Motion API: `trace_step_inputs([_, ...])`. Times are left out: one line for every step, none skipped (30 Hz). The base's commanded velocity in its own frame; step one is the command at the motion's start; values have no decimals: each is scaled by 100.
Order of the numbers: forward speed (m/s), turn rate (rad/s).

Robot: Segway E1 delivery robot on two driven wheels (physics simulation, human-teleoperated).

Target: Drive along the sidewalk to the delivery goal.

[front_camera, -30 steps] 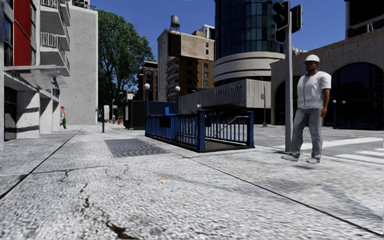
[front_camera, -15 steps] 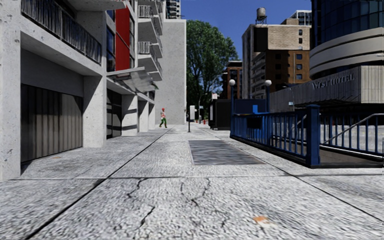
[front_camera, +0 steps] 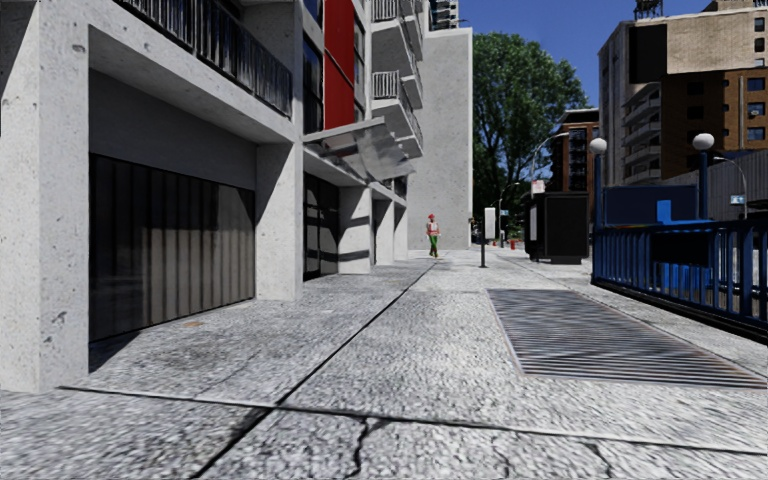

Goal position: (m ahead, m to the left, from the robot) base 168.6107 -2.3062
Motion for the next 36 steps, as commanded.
trace_step_inputs([200, 0])
trace_step_inputs([200, 0])
trace_step_inputs([200, 0])
trace_step_inputs([200, 0])
trace_step_inputs([200, 0])
trace_step_inputs([200, 0])
trace_step_inputs([200, -34])
trace_step_inputs([200, -56])
trace_step_inputs([200, -74])
trace_step_inputs([200, -98])
trace_step_inputs([200, -98])
trace_step_inputs([200, -113])
trace_step_inputs([200, -118])
trace_step_inputs([200, -118])
trace_step_inputs([200, -114])
trace_step_inputs([200, -36])
trace_step_inputs([200, -10])
trace_step_inputs([200, -2])
trace_step_inputs([200, -2])
trace_step_inputs([200, 0])
trace_step_inputs([200, 0])
trace_step_inputs([200, 0])
trace_step_inputs([200, 0])
trace_step_inputs([200, 0])
trace_step_inputs([200, 0])
trace_step_inputs([200, 0])
trace_step_inputs([200, 0])
trace_step_inputs([200, 0])
trace_step_inputs([200, 0])
trace_step_inputs([200, 0])
trace_step_inputs([200, 0])
trace_step_inputs([200, 0])
trace_step_inputs([200, 0])
trace_step_inputs([200, 0])
trace_step_inputs([200, 0])
trace_step_inputs([200, 0])
